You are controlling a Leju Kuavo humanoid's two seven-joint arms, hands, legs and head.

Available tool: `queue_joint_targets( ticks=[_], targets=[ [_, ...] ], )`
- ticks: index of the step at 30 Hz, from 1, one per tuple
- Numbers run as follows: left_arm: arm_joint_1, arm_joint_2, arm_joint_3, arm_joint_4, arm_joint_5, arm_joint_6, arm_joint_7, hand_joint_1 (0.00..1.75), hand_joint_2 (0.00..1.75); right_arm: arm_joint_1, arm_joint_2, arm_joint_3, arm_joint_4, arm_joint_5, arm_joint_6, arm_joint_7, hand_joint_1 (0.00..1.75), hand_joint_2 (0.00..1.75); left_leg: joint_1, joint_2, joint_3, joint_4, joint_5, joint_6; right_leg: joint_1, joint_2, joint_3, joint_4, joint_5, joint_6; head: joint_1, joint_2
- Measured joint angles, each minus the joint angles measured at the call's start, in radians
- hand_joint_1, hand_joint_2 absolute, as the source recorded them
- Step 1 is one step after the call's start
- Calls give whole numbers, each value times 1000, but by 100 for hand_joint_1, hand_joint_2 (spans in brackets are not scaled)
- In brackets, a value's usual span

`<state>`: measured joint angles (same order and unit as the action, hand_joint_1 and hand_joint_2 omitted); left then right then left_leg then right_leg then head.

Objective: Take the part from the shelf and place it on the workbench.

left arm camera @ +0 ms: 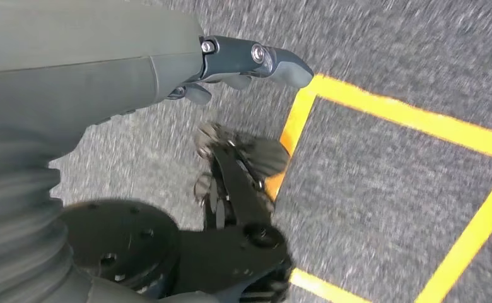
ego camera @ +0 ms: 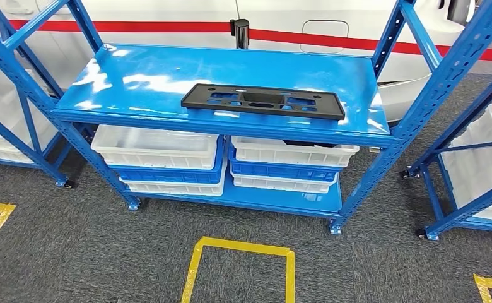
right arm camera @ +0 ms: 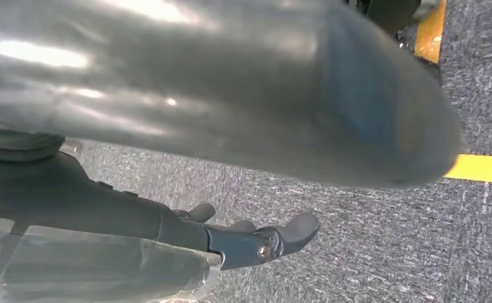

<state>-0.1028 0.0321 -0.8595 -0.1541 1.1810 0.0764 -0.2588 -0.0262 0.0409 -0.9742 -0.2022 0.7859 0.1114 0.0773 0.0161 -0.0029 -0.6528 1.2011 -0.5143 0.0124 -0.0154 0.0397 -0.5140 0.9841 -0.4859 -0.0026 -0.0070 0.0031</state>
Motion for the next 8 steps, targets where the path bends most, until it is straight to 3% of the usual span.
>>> queue_joint_targets(
  ticks=[2, 4, 5, 8],
  targets=[
    [0, 5, 0, 2, 1, -1, -1, 0, 175, -1, 5, 0, 0, 1, 0, -3, 0, 0, -5, -25, 50, -128, 66, 24, 4, 15, 4, -1, -5, -1, 4, 0],
    [-1, 8, -1, 3, 1, -1, -2, 0, 175, -2, 9, 0, 0, 4, 1, -7, 0, 0, -12, -39, 66, -172, 73, 38, 1, 25, 0, -4, -6, 4, 5, 0],
    [-1, 8, -1, 3, 2, 0, -2, 0, 175, -1, 9, 0, 0, 6, 0, -8, 0, 0, -15, -36, 68, -181, 74, 40, 0, 29, 1, -8, -5, 9, 3, 0],
    [-2, 8, -1, 3, 3, 2, -3, 0, 175, 3, 9, 0, 0, 12, -2, -11, 0, 0, -15, -32, 75, -206, 85, 7, 5, 30, 4, -17, 0, 12, 4, 0]
  ],
)
